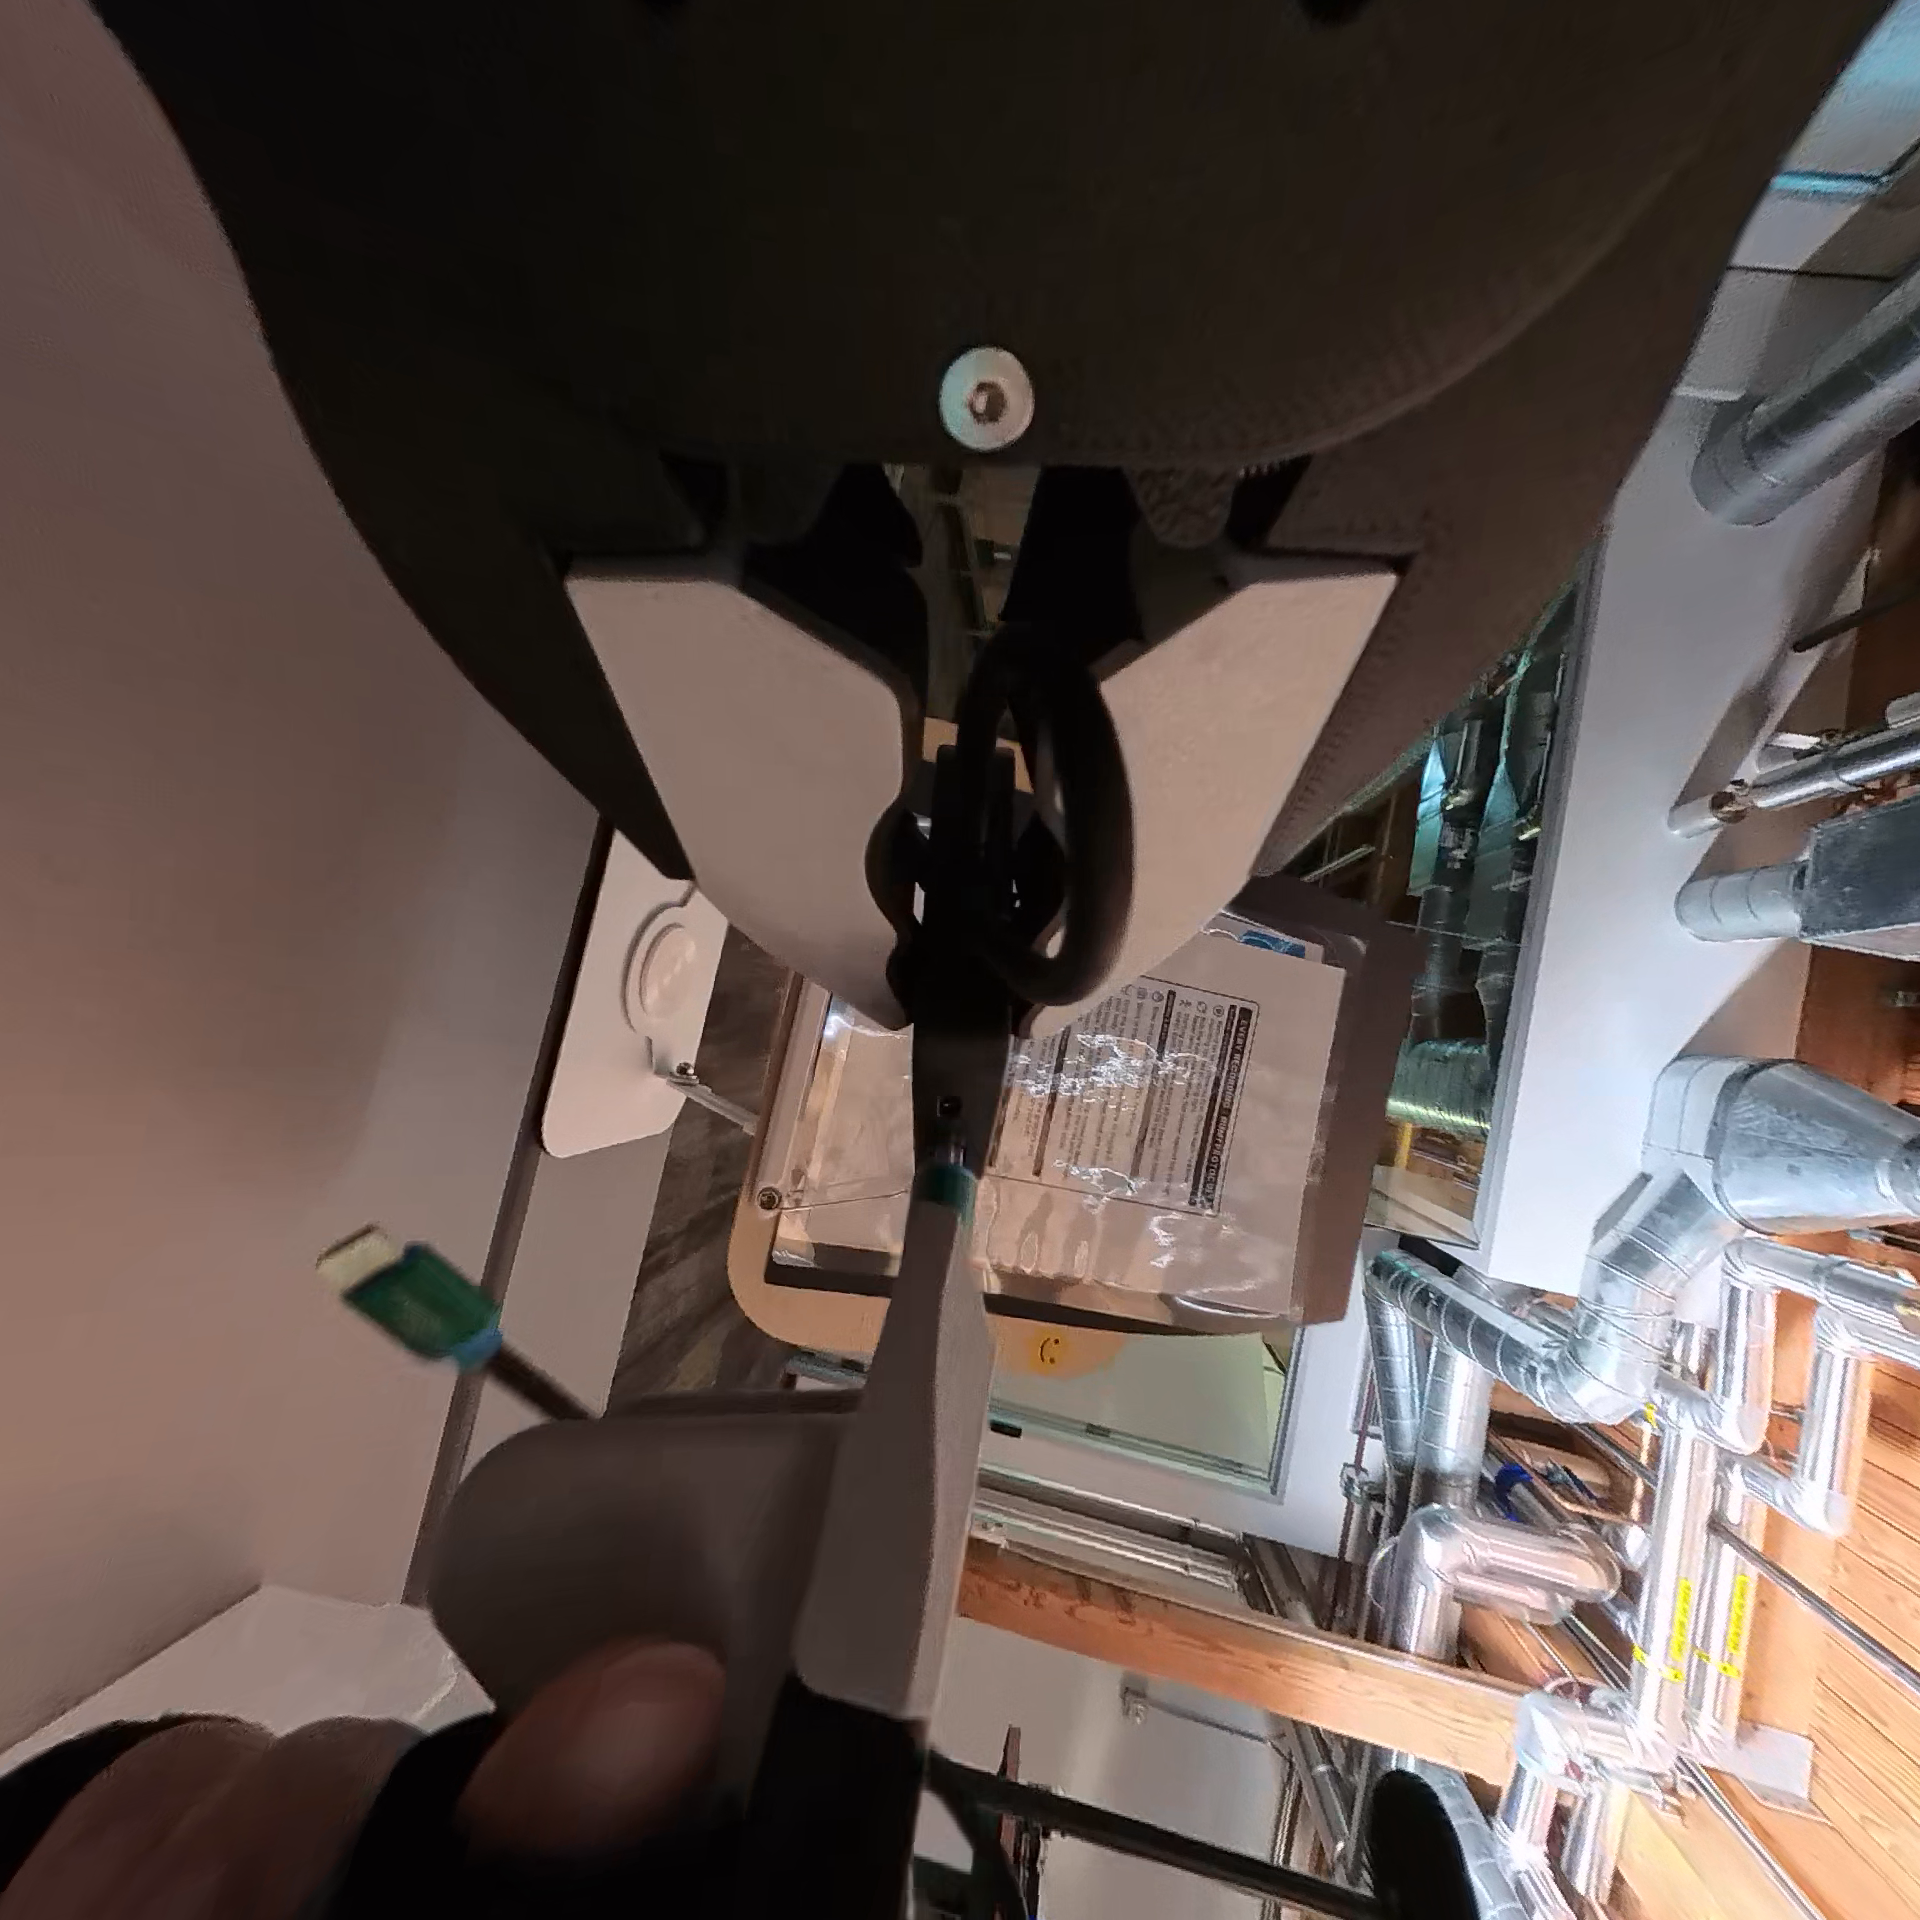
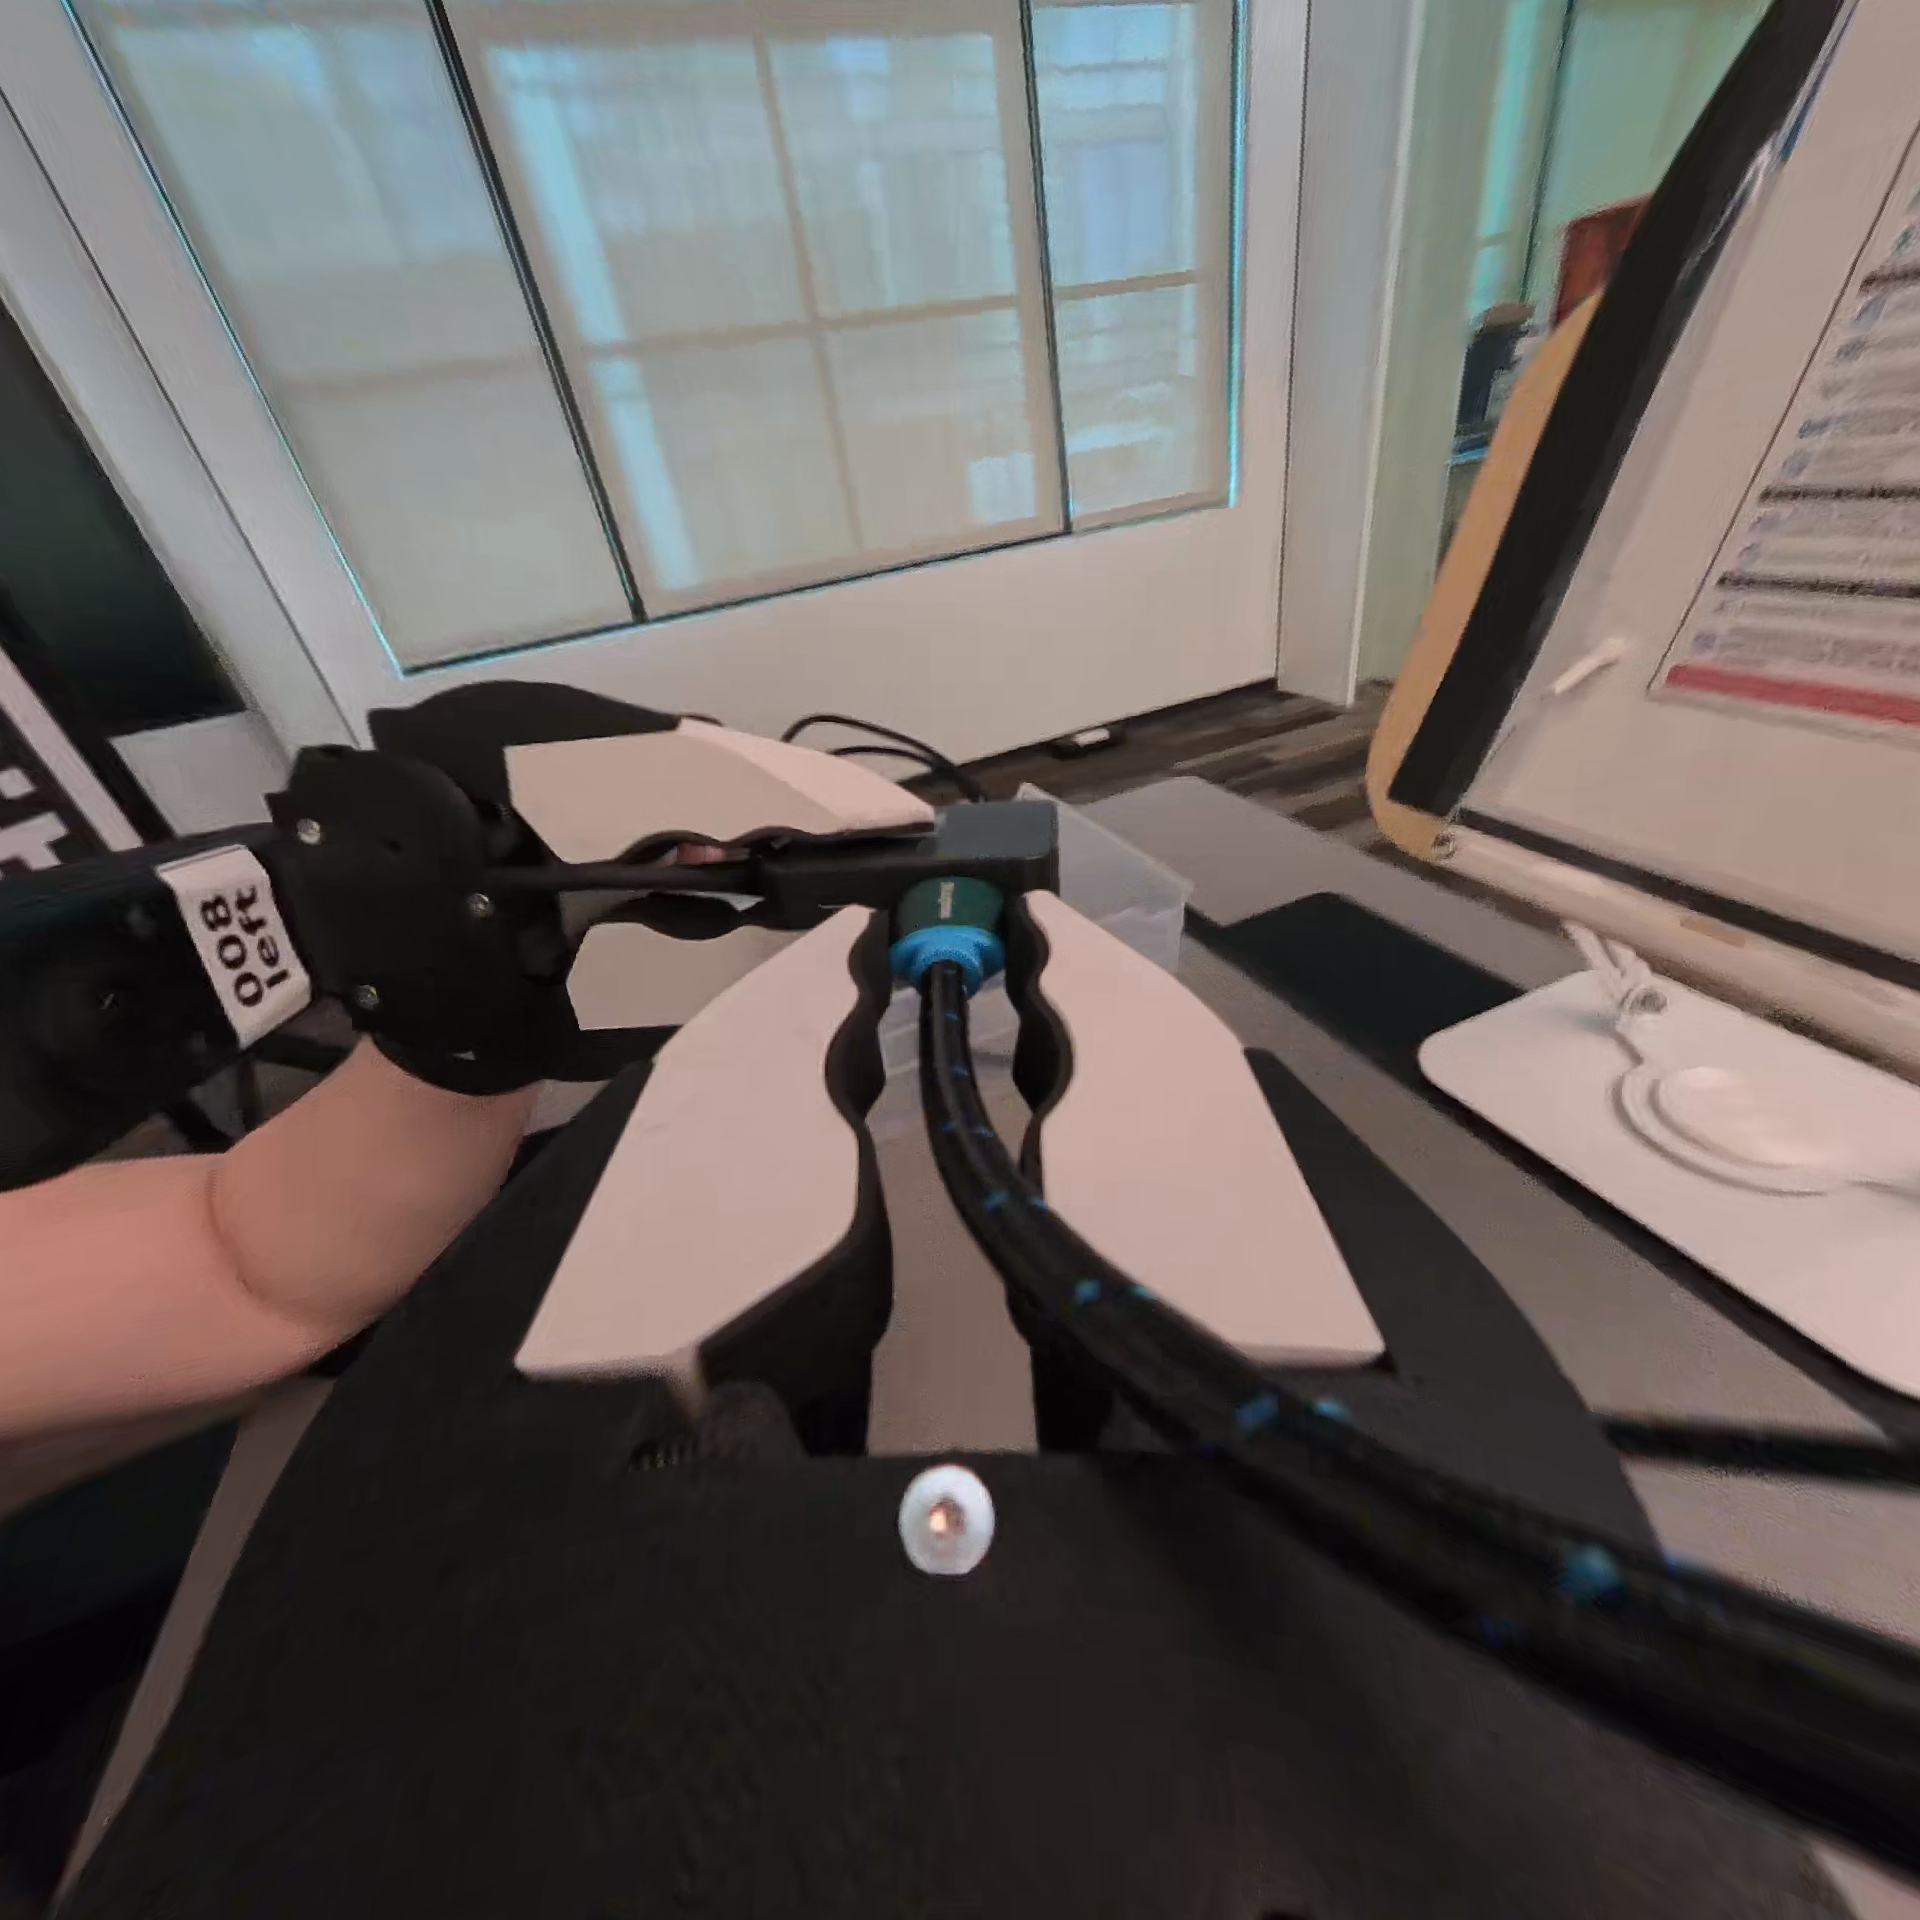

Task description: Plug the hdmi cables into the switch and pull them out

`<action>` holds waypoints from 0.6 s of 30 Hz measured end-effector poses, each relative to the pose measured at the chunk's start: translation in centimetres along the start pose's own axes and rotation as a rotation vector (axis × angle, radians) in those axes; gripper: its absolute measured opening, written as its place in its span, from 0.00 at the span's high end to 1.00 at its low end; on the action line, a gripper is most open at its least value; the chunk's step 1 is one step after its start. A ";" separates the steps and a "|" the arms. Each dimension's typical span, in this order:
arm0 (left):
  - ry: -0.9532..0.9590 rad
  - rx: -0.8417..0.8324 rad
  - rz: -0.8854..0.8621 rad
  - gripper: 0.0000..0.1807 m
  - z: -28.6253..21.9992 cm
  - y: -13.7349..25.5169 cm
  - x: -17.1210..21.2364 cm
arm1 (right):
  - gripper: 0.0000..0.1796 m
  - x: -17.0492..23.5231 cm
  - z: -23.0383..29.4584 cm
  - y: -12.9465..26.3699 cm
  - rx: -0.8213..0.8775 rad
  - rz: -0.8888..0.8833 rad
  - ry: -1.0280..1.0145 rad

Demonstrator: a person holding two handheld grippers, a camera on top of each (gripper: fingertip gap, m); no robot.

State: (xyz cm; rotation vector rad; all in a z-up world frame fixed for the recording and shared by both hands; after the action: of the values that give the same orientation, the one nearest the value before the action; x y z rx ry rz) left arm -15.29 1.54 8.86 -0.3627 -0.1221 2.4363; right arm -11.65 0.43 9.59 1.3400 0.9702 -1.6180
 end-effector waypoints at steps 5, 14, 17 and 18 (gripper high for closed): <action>-0.016 0.001 0.001 0.92 0.0 0.0 0.0 | 0.88 0.0 0.3 0.1 0.131 0.110 0.171; 0.106 -0.061 0.241 0.93 5.1 1.3 8.5 | 0.88 -7.2 0.6 8.6 0.120 -0.179 0.014; 0.180 -0.113 0.185 0.93 7.4 2.5 7.6 | 0.88 -9.6 0.1 13.2 0.269 -0.302 0.042; 0.183 -0.116 0.175 0.93 7.7 2.7 7.2 | 0.88 -10.0 -0.3 14.6 0.316 -0.369 0.019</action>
State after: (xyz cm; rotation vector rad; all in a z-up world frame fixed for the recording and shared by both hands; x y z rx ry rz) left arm -24.46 3.99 14.10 -0.6716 -0.1576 2.5589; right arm 3.10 -3.82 18.48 1.4452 1.0504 -2.1108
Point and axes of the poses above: each gripper's, where its closed fingertips meet, y back along the fingers, x out of its underside, z = x × y across the jaws, the point moved 1 cm from there along y, back along the fingers, and after that the axes turned 11 degrees about -x, right-handed, at the moved point
